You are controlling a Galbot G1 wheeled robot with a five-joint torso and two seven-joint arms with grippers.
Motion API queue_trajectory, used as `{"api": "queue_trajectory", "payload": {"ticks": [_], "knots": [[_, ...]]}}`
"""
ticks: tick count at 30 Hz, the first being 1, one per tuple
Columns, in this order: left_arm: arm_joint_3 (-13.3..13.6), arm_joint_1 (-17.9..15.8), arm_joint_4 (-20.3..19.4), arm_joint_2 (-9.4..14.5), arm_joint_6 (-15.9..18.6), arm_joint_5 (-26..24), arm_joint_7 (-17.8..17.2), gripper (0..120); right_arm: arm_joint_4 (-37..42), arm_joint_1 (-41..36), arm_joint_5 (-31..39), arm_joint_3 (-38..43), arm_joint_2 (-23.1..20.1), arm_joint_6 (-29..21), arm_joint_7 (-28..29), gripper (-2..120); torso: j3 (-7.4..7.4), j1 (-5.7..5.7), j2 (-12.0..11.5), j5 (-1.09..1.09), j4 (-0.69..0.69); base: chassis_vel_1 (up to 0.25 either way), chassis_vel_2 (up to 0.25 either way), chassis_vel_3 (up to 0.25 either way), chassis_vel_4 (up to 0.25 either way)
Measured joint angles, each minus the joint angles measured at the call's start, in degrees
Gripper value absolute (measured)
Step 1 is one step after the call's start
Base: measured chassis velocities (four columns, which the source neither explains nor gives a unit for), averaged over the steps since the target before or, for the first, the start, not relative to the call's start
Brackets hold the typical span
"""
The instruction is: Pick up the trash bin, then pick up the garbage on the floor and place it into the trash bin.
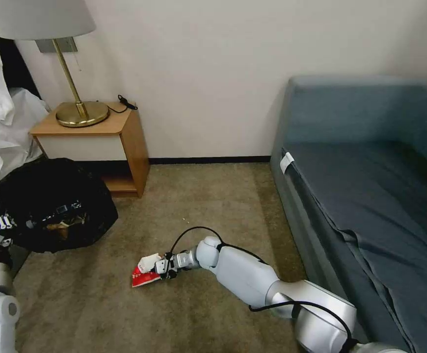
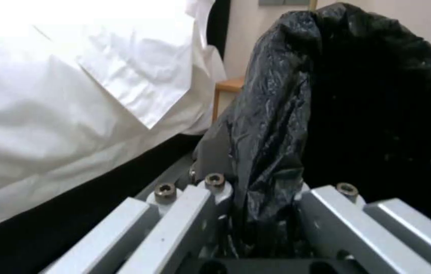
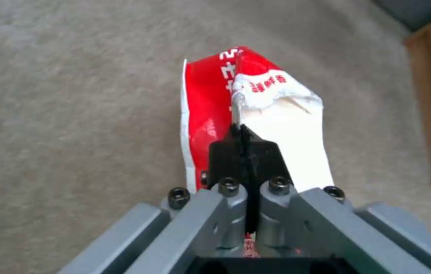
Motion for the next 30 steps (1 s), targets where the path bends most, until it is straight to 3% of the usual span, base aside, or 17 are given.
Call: {"api": "queue_trajectory", "payload": {"ticks": [6, 15, 22, 25, 30], "knots": [[0.6, -2.1, 4.8, 3.0, 0.0, -1.9, 0.0, 4, 2.2, 0.9, -1.3, 4.9, 0.0, 0.0, -1.2, 0, 0.00, 0.00, 0.0, 0.01, -0.02, 0.000, 0.000, 0.000, 0.000], [1.7, -2.1, 5.0, 1.6, 0.6, -2.6, -0.2, 4, 13.6, 0.3, -2.1, 12.7, -0.4, -0.7, -2.6, 0, 0.00, 0.00, 0.0, 0.02, 0.02, 0.000, 0.000, 0.000, 0.000], [2.0, -1.9, 4.5, 0.6, 0.8, -2.6, -0.5, 4, 18.8, 1.4, -1.1, 17.0, -6.2, -1.3, -3.7, 0, 0.00, 0.00, 0.0, 0.03, -0.03, 0.000, 0.000, 0.000, 0.000], [2.3, -1.2, 2.5, 0.0, 1.0, -2.5, -0.5, 4, 23.7, 1.0, 0.9, 21.2, -12.0, -1.8, -4.4, 0, 0.00, 0.00, 0.0, 0.04, -0.03, 0.000, 0.000, 0.000, 0.000], [2.7, -0.9, 2.0, -0.7, 1.1, -2.1, -0.7, 4, 27.2, 0.7, 2.9, 24.3, -14.6, -2.2, -4.6, 0, -0.01, 0.00, 0.0, 0.05, 0.00, 0.000, 0.000, 0.000, 0.000]]}}
